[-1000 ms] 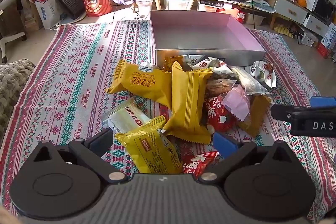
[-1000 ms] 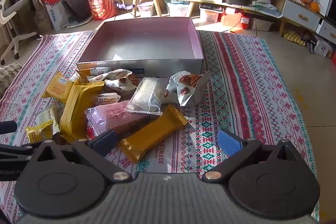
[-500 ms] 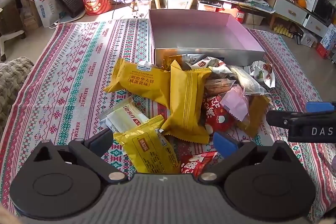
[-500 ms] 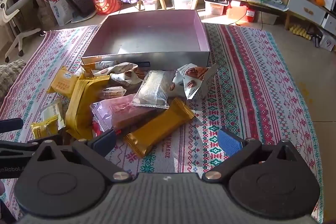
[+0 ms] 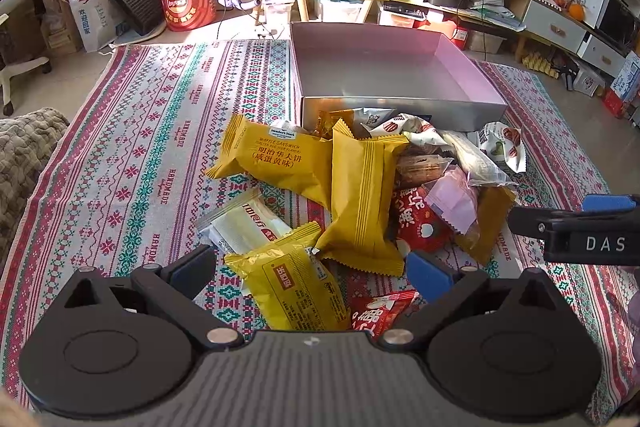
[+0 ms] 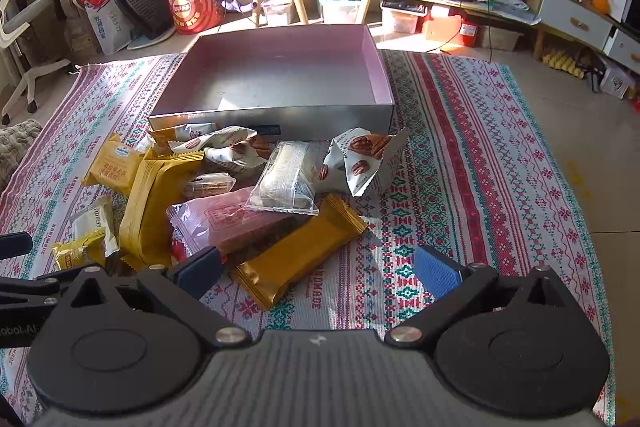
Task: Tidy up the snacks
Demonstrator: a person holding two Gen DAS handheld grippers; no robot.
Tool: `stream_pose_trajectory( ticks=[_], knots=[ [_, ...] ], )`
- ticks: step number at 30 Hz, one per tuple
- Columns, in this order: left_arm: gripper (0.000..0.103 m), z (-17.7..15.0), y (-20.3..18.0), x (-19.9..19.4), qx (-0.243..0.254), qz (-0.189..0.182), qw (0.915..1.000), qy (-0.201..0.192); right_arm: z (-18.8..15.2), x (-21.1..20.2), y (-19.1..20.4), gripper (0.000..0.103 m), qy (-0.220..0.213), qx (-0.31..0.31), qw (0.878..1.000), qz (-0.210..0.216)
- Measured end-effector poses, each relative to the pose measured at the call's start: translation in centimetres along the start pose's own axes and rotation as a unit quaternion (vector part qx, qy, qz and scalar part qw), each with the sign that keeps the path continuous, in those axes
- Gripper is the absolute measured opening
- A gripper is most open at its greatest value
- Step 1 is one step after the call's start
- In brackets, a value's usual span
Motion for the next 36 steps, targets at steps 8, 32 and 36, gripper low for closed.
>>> stream_pose_trajectory(
  ticks=[8,32,36],
  knots=[
    [0.103,-0.06,0.09,0.15,-0.002,0.002,1.0000,0.000,0.03,-0.03,-0.05,0.102,0.003,-0.002,1.000,-0.008],
    [0.103,-0.21,0.21,0.32,-0.003,0.000,1.0000,0.001,-0.07,0.09,0.39,0.102,0.016,-0.007,1.000,0.003],
    [0.103,-0.19,0.23,0.34,-0.001,0.006,1.0000,0.001,-0.09,0.01,0.37,0.102,0.015,-0.008,1.000,0.004]
  ],
)
Point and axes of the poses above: each gripper's, at about its wrist camera, not at the fingertips, and x roughly the way its jaws point, y to its left, z to its top, the point moved 5 cm from there along x, roughly the way its jaws point, and after that the axes turned 11 degrees about x, right-handed, at the moved point
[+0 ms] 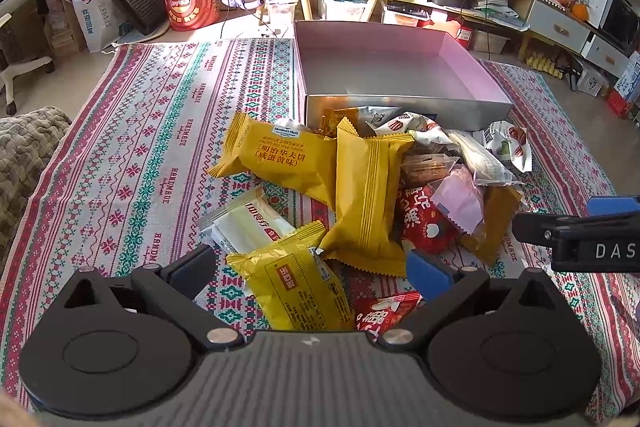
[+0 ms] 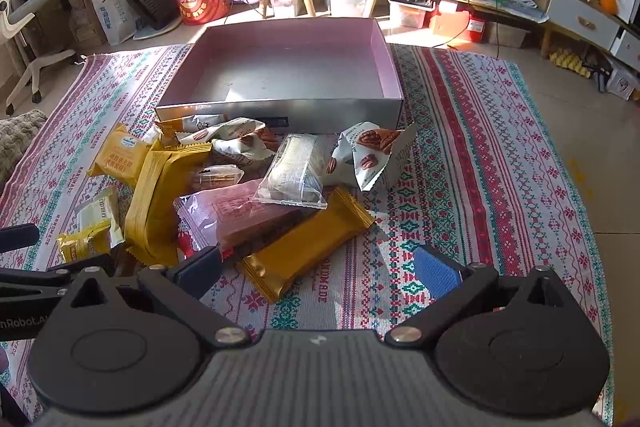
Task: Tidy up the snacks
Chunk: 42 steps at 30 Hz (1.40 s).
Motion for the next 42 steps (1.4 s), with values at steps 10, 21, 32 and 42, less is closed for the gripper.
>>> stream_pose_trajectory(
  ticks=[10,21,32,42],
  knots=[
    [0.103,-0.14,0.12,0.15,0.004,0.003,1.0000,0.001,-0.16,0.15,0.18,0.102,0.006,-0.004,1.000,0.002],
    [0.103,-0.24,-0.01,0.15,0.008,0.003,1.0000,0.002,-0.35,0.28,0.16,0.102,0.010,-0.005,1.000,0.002],
    [0.103,-0.36,-0.13,0.31,0.013,-0.015,0.9998,0.008,-0.23,0.54,0.20,0.102,0.012,-0.006,1.000,0.001],
    [0.103,0.18,-0.52,0.00,0.044,-0.067,0.9965,0.021,0.21,0.29,-0.18,0.099,0.028,0.008,0.999,0.029]
  ],
)
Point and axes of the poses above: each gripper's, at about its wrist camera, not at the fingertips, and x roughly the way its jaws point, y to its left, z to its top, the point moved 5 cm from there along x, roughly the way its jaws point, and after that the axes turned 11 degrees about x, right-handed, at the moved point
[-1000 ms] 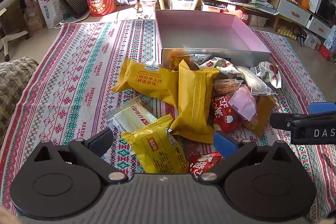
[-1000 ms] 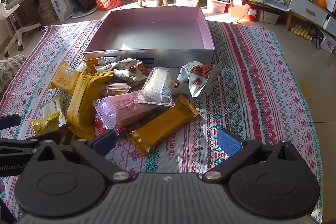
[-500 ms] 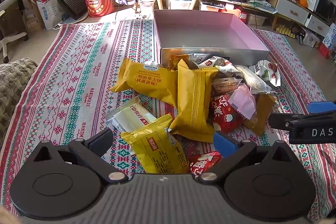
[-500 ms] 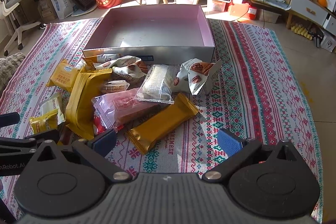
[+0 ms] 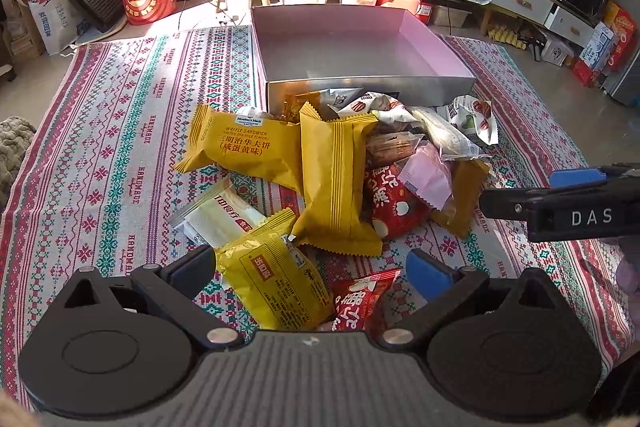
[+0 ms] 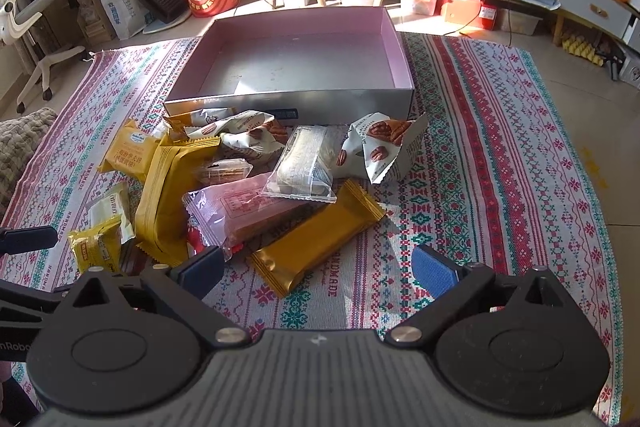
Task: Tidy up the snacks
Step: 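Reach the left gripper to the yellow cake packet while the right gripper reaches the pink bar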
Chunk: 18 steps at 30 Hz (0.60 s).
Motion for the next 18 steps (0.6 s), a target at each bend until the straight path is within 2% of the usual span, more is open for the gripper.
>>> stream_pose_trajectory(
  ticks=[5,8,12,15,18],
  knots=[
    [0.103,0.0,0.3,0.3,0.015,-0.041,0.9989,0.020,0.3,-0.1,-0.3,0.097,0.019,0.022,0.999,0.044],
    [0.103,-0.4,0.5,0.8,0.016,-0.052,0.9980,0.034,0.3,0.1,-0.4,0.097,0.032,0.034,0.997,0.059],
    [0.096,-0.8,1.5,1.3,-0.014,-0.056,0.9973,0.045,0.3,0.7,-0.5,0.089,0.048,0.057,0.994,0.077],
    [0.087,-0.9,2.2,1.6,-0.040,-0.063,0.9961,0.048,0.5,0.8,-0.5,0.084,0.054,0.074,0.991,0.093],
    [0.083,-1.0,2.7,1.7,-0.064,-0.072,0.9942,0.047,0.9,0.8,-0.1,0.083,0.054,0.091,0.988,0.110]
  ],
)
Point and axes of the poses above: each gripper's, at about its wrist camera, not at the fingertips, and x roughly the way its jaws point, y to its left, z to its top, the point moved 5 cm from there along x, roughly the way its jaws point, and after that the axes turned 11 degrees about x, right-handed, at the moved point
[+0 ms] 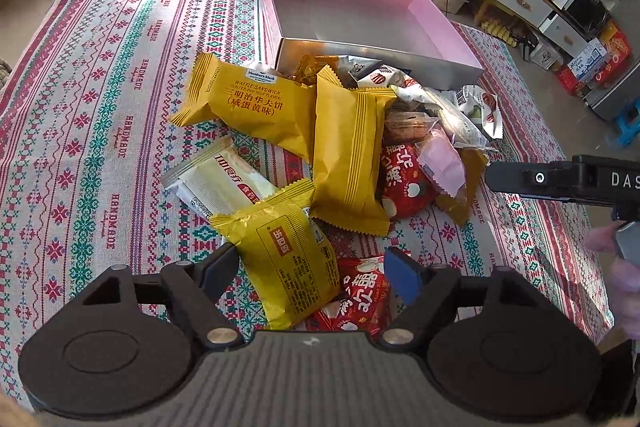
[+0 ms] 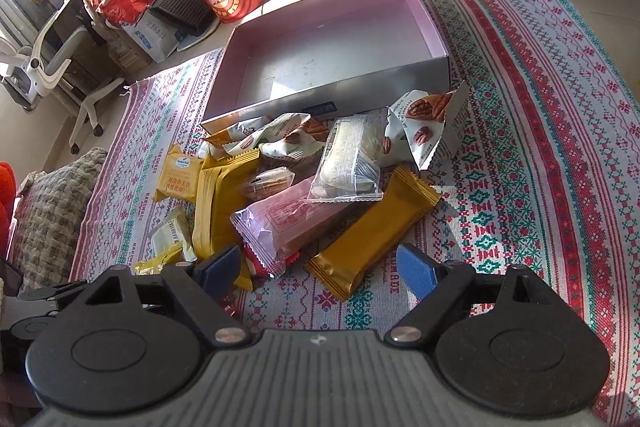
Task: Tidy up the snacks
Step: 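Reach the left gripper to the yellow cake packet while the right gripper reaches the pink bar, then carry the yellow packet with the left gripper while the right gripper carries the pink bar into the box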
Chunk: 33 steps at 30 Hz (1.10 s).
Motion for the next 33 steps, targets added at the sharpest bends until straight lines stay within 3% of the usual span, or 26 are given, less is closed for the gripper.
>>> stream_pose_trajectory(
  ticks=[7,18,28,33],
  knots=[
    [0.075,-0.3,0.2,0.6,-0.009,0.010,0.9999,-0.004,0.7,1.4,1.5,0.078,0.011,0.031,0.999,0.028],
    [0.067,-1.1,-0.1,1.6,-0.010,0.029,0.9995,-0.012,1.1,4.4,1.3,0.067,0.014,0.067,0.998,0.001],
    [0.060,-1.6,-0.1,2.1,-0.017,0.029,0.9994,-0.010,0.5,3.5,0.5,0.041,0.018,0.056,0.998,-0.003],
    [0.058,-1.7,0.5,1.7,-0.029,0.014,0.9994,-0.015,0.0,2.7,0.2,0.034,0.015,0.034,0.999,-0.012]
  ],
)
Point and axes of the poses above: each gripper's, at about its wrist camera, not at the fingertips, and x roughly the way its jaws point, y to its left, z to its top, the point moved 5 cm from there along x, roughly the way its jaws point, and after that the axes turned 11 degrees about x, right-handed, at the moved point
